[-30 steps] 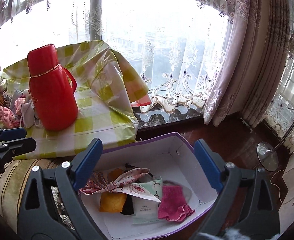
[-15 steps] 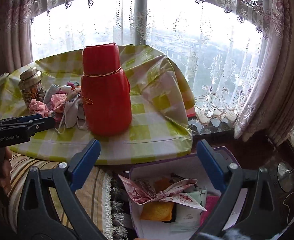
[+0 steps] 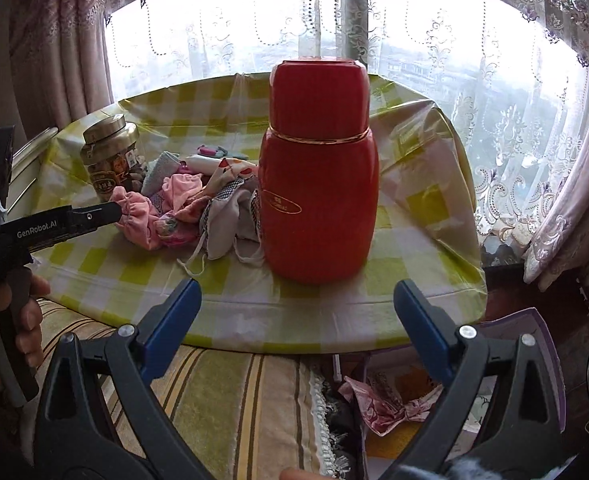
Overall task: Organize soft objects
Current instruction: 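Move both open tools back over the pile on the table, then grasp the pink towel with the left tool while the right tool grasps the houndstooth mask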
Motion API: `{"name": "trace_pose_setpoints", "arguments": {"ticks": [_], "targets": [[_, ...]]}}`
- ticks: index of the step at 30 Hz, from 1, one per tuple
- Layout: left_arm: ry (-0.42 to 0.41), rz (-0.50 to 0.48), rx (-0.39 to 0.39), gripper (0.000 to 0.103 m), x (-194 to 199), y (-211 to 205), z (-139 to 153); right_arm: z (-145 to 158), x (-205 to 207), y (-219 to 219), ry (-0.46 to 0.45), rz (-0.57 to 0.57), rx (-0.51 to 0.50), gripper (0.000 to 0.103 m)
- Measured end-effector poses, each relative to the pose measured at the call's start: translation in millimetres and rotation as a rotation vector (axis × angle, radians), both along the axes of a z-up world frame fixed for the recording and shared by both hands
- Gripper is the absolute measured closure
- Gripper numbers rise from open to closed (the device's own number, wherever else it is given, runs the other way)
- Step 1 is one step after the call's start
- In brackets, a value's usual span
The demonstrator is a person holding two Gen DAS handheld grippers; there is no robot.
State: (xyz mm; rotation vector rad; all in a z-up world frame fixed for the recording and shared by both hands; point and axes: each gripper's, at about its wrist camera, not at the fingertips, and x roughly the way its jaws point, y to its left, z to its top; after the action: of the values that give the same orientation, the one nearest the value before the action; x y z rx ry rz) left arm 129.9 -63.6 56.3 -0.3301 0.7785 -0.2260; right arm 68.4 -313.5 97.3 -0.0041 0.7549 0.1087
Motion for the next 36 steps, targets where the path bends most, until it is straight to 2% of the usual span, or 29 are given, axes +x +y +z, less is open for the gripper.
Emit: {"name": "trace_pose_setpoints", "arguments": {"ticks": [8, 15, 22, 30, 36], "targets": [[0.054, 0.091, -0.04, 0.036, 20.8, 38.2, -13.7, -15.5, 33.6, 41.2, 0.039, 0.067, 0.004, 0.005], [0.126, 0.149, -0.099, 0.036, 48.4, 62.4, -29.1, -24.1, 67.8, 64.7, 0.062, 0.071, 0.011, 0.005], [0.19, 0.21, -0.122, 0.036, 77.5, 78.0, -53.5, -42.0, 99.2, 86.4, 0.097, 0.064, 0.021, 0.005], [0.219, 0.222, -0.16, 0.036, 93.6, 85.3, -78.2, -65.1, 131.0, 100.0, 0.128, 0.019, 0.016, 0.006], [0.211, 0.213, -0.15, 0.036, 100.2, 84.5, -85.2, -80.5, 145.8, 107.3, 0.143, -0.01, 0.002, 0.013]]}}
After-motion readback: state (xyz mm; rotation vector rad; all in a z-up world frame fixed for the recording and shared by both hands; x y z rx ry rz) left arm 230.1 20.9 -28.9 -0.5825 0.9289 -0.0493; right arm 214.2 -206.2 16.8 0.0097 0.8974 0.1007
